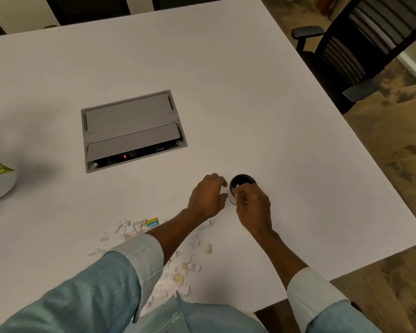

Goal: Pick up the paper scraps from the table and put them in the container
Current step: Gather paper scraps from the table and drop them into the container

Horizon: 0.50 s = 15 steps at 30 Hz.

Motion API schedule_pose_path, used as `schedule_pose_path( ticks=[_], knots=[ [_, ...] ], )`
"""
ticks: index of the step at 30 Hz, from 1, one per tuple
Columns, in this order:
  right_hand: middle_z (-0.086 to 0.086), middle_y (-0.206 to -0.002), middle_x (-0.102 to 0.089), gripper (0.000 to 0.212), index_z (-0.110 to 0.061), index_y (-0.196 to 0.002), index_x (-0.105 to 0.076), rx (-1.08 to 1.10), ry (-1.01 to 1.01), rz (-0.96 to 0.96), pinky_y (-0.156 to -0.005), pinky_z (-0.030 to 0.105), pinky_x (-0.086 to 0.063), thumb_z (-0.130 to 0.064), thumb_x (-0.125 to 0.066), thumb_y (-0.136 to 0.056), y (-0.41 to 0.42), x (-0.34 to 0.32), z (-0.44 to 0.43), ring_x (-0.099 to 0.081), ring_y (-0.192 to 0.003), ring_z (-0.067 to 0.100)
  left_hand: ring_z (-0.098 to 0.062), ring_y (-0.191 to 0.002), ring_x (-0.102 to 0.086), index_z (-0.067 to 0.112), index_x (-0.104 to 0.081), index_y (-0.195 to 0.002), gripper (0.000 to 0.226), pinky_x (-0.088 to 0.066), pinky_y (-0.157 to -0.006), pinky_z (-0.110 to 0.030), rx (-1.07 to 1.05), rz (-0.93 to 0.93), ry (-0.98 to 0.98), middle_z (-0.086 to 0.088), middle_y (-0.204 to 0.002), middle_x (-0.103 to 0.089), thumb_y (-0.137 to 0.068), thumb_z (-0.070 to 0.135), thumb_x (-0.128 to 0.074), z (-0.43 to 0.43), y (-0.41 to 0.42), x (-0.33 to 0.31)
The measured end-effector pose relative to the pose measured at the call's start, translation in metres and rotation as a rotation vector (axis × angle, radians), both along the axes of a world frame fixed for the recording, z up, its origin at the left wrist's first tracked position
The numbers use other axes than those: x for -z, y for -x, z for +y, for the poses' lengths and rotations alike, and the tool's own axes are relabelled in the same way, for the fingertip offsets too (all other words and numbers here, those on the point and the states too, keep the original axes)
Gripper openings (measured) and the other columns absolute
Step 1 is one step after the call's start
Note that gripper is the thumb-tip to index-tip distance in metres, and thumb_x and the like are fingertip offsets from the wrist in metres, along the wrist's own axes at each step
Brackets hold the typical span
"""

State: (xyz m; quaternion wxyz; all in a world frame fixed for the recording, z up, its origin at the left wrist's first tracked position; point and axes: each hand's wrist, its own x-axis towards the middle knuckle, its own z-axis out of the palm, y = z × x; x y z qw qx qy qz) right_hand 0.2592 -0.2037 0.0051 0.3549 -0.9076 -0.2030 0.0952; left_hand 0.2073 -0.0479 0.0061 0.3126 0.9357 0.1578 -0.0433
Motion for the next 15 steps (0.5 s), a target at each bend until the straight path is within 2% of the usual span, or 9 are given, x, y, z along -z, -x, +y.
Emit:
schedule_pose_path(
  ticks=[3,5,8,10,12,15],
  knots=[
    [-0.004,-0.101,-0.067,0.017,-0.022,-0.104,-0.07,-0.173,0.031,0.118,-0.077,0.036,-0.061,-0.011,-0.071,-0.091,0.031,0.022,0.002,-0.067,-0.076,0.009,-0.024,-0.122,-0.054,0.016,-0.06,-0.128,0.036,-0.055,-0.089,-0.04,-0.057,0.104,-0.059,-0.004,-0.131,-0.061,-0.094,0.027,-0.068,0.017,0.043,0.023],
    [-0.006,-0.106,-0.062,0.024,-0.027,-0.112,-0.066,-0.265,0.122,0.193,-0.078,0.041,-0.061,-0.024,-0.074,-0.09,0.048,0.038,0.003,-0.068,-0.078,0.011,-0.024,-0.127,-0.05,0.015,-0.057,-0.133,0.042,-0.055,-0.09,-0.04,-0.061,0.214,-0.108,-0.004,-0.137,-0.057,-0.094,0.028,-0.067,0.025,0.074,0.041],
    [-0.002,-0.123,-0.053,0.054,-0.029,-0.131,-0.05,-0.345,0.309,0.25,-0.085,0.043,-0.059,-0.046,-0.076,-0.086,0.066,0.059,0.007,-0.067,-0.101,0.022,-0.027,-0.144,-0.038,0.012,-0.041,-0.149,0.072,-0.051,-0.106,-0.039,-0.039,0.324,-0.14,-0.008,-0.156,-0.041,-0.09,0.039,-0.072,0.03,0.115,0.064],
    [0.002,-0.136,-0.044,0.079,-0.028,-0.142,-0.038,-0.348,0.404,0.275,-0.09,0.044,-0.058,-0.055,-0.079,-0.08,0.071,0.069,0.011,-0.062,-0.114,0.026,-0.03,-0.157,-0.016,0.01,-0.023,-0.159,0.095,-0.037,-0.12,-0.044,0.023,0.361,-0.113,-0.01,-0.17,-0.015,-0.088,0.051,-0.072,0.028,0.134,0.077],
    [0.005,-0.144,-0.034,0.103,-0.026,-0.151,-0.026,-0.36,0.478,0.302,-0.095,0.043,-0.057,-0.06,-0.084,-0.073,0.073,0.075,0.014,-0.058,-0.122,0.027,-0.028,-0.16,0.005,0.012,-0.005,-0.163,0.113,-0.025,-0.125,-0.047,0.106,0.403,-0.104,-0.007,-0.173,0.009,-0.085,0.059,-0.072,0.024,0.147,0.084],
    [0.008,-0.15,-0.022,0.128,-0.023,-0.16,-0.011,-0.448,0.535,0.322,-0.101,0.042,-0.056,-0.057,-0.09,-0.066,0.075,0.081,0.018,-0.05,-0.131,0.028,-0.029,-0.159,0.011,0.015,0.008,-0.162,0.125,-0.021,-0.125,-0.049,0.174,0.42,-0.153,-0.006,-0.17,0.024,-0.081,0.061,-0.075,0.016,0.155,0.092]
  ],
)
